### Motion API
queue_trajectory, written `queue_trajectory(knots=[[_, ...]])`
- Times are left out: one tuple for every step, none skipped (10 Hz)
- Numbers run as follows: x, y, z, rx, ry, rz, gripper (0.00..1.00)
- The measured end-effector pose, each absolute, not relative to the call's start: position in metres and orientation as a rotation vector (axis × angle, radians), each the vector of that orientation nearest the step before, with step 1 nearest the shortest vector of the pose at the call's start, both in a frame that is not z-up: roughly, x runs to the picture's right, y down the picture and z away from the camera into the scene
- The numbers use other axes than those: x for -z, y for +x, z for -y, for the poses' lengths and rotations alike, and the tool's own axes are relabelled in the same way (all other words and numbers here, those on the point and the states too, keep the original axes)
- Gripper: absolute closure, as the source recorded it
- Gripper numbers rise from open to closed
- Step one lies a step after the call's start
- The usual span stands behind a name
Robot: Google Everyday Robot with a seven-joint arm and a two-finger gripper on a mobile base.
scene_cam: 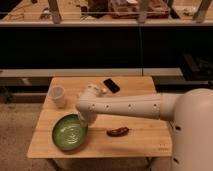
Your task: Drag the ceramic bowl in a circle
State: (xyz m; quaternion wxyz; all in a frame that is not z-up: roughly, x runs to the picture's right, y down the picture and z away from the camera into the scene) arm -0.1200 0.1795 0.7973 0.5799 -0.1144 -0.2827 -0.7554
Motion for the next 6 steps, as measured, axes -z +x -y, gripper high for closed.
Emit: queue_trajectory(knots=[[-0.8,-0.13,-0.175,1.768,-0.269,0.654,1.0],[-0.803,-0.134,-0.172,1.762,-0.269,0.651,1.0],[-0.809,-0.135,-0.166,1.746,-0.273,0.646,1.0],[-0.816,-0.129,-0.158,1.725,-0.276,0.639,1.0],[-0.823,-0.121,-0.15,1.711,-0.279,0.636,1.0],[-0.837,-0.107,-0.135,1.689,-0.286,0.628,1.0]])
